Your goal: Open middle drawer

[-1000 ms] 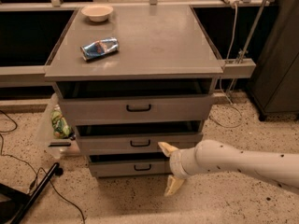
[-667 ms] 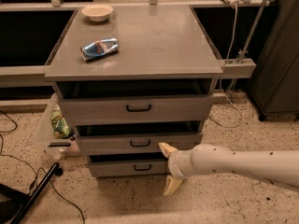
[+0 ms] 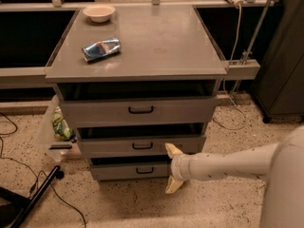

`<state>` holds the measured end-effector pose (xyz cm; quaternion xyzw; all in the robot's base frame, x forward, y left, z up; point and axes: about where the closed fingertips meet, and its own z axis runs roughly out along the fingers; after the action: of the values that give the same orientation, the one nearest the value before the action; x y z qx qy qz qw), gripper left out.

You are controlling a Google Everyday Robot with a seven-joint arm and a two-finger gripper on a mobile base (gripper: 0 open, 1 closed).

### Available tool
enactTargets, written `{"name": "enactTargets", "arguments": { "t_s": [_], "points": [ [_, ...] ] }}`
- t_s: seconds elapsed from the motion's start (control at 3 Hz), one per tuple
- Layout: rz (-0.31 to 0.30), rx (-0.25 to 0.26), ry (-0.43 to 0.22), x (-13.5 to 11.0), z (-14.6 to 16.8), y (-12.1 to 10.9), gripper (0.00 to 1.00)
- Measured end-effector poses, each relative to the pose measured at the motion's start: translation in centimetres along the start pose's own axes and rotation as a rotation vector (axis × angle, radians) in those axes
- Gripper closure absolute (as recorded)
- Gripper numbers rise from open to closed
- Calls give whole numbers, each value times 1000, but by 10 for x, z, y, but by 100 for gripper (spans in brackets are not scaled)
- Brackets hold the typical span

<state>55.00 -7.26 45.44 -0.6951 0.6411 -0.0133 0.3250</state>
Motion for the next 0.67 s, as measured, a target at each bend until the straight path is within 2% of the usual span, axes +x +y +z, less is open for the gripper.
{"name": "enactTargets", "arguments": {
  "t_s": [0.33,0.67],
  "points": [
    [30,50,18,13,11,-8,0],
    [19,53,20,14,27,-19,0]
  ]
}}
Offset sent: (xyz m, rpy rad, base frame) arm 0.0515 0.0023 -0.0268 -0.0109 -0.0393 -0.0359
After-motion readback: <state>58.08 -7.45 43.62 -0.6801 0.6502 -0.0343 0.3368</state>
